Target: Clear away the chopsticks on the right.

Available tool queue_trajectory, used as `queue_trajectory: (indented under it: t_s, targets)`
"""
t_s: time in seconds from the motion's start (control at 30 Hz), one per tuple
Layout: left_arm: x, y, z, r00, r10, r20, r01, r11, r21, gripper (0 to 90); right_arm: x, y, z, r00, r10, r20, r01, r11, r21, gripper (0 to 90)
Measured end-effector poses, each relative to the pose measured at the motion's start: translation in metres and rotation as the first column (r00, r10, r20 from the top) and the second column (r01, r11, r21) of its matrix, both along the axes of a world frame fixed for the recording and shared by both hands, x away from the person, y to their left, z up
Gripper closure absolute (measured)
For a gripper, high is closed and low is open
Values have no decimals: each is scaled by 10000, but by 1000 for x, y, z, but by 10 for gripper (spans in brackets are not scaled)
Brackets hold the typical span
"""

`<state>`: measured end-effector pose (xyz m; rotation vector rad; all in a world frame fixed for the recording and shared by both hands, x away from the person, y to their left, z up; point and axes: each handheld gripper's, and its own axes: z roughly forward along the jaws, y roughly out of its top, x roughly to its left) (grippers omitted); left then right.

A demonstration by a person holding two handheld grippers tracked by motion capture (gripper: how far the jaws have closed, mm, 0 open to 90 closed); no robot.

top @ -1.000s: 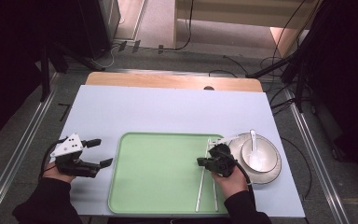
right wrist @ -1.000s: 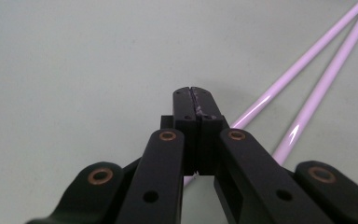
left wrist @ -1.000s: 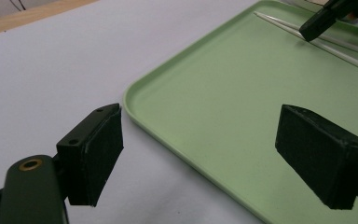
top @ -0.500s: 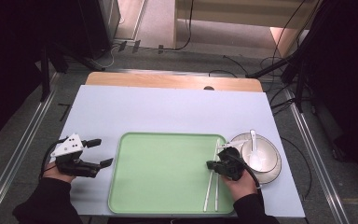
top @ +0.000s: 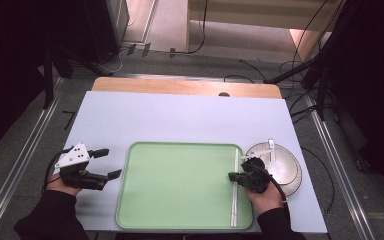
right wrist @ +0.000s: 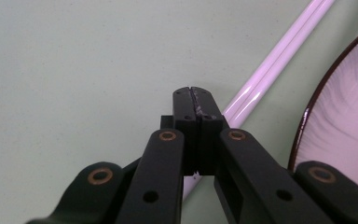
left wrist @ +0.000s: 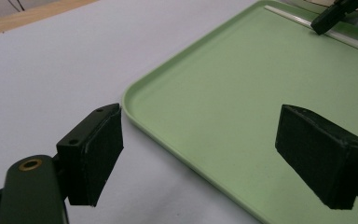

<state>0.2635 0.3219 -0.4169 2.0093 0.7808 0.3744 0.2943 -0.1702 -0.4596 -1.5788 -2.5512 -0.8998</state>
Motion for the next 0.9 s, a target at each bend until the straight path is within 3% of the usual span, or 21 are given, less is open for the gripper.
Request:
queue_trajectory:
  t_s: [0.13,0.5,0.73,0.9]
  targets:
    - [0,0,0,10000,-14,4,14,10000,-4,151,-1,0,2,9999,120,25,-121,9995,288,873]
    - [-1,0,1,10000,-31,17,31,10000,6,151,-2,-5,20,9953,503,830,-606,9900,1275,710]
    - [-1,1,1,10000,-37,30,37,10000,-10,151,-3,-11,37,9856,635,1570,-901,9816,1683,535]
    - [-1,1,1,10000,-37,45,37,10000,1,151,-3,-21,46,9787,635,1952,-979,9802,1721,471]
